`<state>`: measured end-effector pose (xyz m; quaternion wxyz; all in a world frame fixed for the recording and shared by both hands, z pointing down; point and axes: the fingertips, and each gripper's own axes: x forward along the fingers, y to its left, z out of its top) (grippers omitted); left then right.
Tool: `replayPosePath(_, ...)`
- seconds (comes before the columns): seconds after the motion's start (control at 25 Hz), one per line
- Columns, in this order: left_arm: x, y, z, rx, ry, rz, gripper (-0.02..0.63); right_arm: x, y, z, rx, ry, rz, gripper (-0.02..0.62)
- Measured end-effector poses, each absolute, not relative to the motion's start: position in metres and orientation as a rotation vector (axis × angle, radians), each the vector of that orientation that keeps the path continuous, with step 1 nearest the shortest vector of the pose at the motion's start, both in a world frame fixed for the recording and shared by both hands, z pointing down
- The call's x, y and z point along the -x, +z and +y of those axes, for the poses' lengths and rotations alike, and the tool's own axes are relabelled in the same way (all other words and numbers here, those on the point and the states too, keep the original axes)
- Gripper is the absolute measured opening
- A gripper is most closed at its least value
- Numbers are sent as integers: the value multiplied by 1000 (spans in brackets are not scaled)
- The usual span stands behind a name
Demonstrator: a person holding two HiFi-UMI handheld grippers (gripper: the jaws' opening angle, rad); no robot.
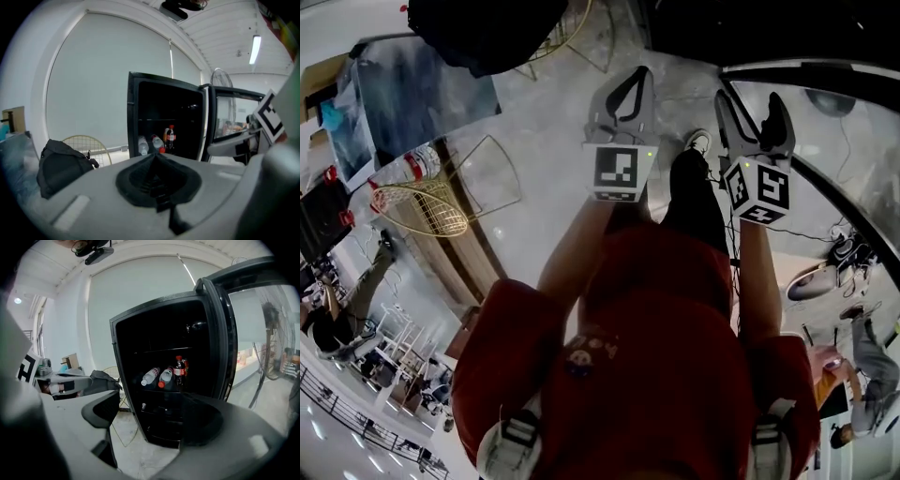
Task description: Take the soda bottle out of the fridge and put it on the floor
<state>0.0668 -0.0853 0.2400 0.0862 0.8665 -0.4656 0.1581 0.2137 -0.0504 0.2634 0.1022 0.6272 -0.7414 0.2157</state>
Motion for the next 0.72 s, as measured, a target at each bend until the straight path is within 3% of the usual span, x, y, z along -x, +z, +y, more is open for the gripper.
replayPosePath(0.44,-78,325,-82,-2632,520,-1349,0,-230,348,-46,-1962,626,-2159,390)
replayPosePath(0.72,-66,385,-92,-2544,399,-1422,0,-238,417,-55,-2041,585,-2147,390)
